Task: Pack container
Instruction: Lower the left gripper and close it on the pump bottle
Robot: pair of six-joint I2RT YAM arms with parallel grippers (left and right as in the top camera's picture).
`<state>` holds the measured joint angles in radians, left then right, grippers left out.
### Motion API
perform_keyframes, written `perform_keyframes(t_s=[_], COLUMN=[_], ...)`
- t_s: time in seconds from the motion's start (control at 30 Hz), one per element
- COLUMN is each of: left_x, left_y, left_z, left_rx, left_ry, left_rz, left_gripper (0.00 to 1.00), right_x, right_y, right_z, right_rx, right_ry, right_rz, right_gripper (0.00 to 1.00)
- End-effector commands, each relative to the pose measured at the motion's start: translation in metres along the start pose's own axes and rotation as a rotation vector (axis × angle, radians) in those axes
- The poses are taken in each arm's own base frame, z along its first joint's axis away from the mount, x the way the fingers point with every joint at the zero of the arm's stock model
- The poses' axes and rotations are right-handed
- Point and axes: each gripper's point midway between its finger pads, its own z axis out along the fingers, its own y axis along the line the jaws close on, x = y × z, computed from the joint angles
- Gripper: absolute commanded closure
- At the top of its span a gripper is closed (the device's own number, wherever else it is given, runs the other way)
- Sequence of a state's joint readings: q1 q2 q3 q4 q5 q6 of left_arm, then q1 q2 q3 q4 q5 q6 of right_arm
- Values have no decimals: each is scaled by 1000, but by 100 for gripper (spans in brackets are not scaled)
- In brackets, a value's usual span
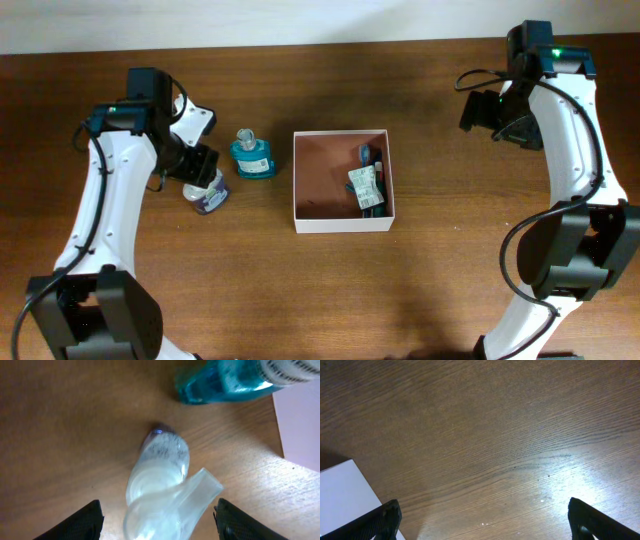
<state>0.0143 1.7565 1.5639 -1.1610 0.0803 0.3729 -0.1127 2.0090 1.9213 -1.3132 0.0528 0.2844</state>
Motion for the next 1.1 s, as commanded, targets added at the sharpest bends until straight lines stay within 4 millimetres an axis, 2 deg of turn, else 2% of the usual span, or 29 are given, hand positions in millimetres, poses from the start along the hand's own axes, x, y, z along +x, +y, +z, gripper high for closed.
perform_keyframes(t_s=[0.0, 0.23, 0.67, 0.93, 1.07], left_x=[0, -2, -2, 8, 9], left_y=[-5, -4, -4, -7, -7], left_z=[10, 10, 11, 26, 28], left_rx=[39, 33, 33, 62, 64], left_ry=[-3, -15, -15, 43, 48], left_rz=[105, 202, 203, 196, 195], left_gripper=[28, 28, 34, 34, 40], right_x=[-4, -4, -4, -4, -4], right_y=[-2, -2, -2, -2, -2], right_z=[-8, -8, -8, -8, -8], right_rx=[4, 4, 4, 4, 4], right_ry=[-27, -27, -27, -27, -27], right_rz=[3, 3, 3, 3, 3], right_gripper=[2, 1, 2, 2, 2])
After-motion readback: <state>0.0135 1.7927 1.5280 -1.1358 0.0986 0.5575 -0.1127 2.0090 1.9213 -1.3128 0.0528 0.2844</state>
